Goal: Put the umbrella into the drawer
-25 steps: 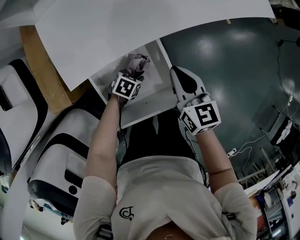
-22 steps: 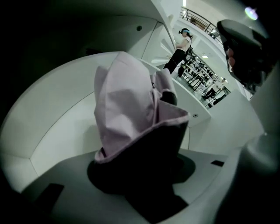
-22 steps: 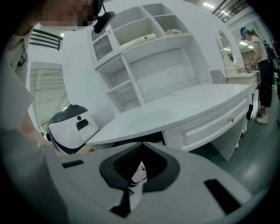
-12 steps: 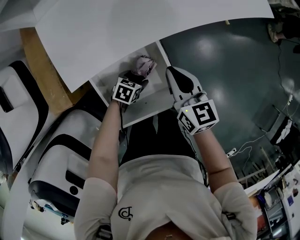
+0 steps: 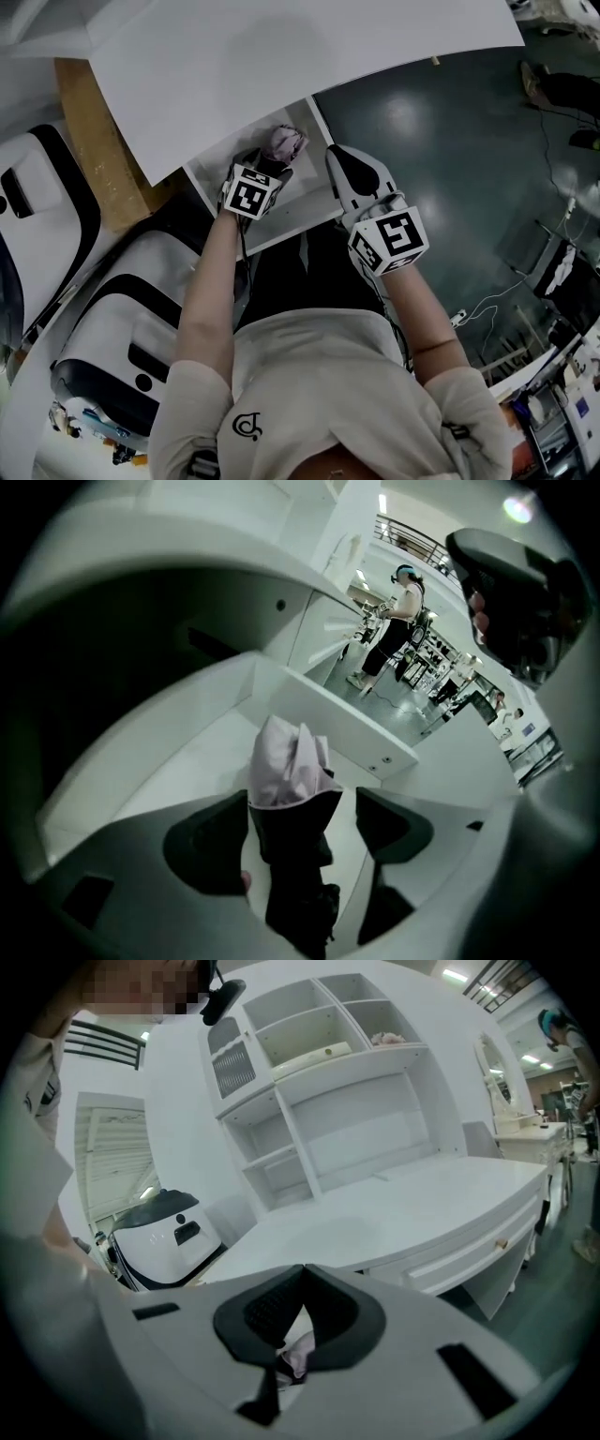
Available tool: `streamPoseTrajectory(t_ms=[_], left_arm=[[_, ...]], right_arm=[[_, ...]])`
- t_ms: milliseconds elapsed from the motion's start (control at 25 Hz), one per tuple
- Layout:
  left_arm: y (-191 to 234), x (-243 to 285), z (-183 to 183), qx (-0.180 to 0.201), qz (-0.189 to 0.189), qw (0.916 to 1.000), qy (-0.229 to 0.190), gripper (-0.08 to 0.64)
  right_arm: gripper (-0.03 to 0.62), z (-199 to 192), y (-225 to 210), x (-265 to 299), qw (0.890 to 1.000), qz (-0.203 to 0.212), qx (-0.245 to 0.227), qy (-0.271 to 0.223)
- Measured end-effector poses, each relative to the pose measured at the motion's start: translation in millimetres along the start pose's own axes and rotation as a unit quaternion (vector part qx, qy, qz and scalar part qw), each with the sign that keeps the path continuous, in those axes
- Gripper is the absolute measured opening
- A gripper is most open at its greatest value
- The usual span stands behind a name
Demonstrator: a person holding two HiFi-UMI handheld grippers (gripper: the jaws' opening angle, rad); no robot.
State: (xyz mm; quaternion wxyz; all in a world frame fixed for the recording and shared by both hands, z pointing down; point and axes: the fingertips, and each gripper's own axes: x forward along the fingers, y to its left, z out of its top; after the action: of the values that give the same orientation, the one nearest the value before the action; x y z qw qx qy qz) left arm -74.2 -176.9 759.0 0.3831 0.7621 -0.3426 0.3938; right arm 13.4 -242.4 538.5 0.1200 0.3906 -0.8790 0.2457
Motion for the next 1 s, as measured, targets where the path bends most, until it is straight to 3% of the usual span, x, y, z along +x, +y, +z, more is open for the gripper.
streamPoseTrajectory(t_ms=[40, 120, 240, 440, 600, 1000], left_arm=[[-1, -10, 8, 0.012, 0.011, 0.9998, -0.010, 0.347], [-1, -32, 22, 0.016, 0.034, 0.9985, -0.040, 0.190], [-2, -65, 40, -0.011, 0.056, 0.9940, -0.094, 0.026], [-19, -109, 63, -0.014, 0.067, 0.9869, -0.146, 0.012], [-31, -157, 87, -0.003, 0.074, 0.9763, -0.203, 0.012], [-58, -303, 149, 0.042, 0.120, 0.9286, -0.349, 0.011]], right_arm=[[0.006, 5, 3, -3, 1.000, 0.001, -0.004, -0.003], [0.006, 16, 9, -9, 1.000, 0.004, -0.015, -0.008], [0.006, 34, 19, -17, 0.999, 0.009, -0.029, -0.020], [0.006, 64, 32, -34, 0.997, 0.019, -0.056, -0.042], [0.006, 87, 44, -49, 0.994, 0.030, -0.088, -0.058], [0.006, 145, 79, -74, 0.982, 0.057, -0.140, -0.108]])
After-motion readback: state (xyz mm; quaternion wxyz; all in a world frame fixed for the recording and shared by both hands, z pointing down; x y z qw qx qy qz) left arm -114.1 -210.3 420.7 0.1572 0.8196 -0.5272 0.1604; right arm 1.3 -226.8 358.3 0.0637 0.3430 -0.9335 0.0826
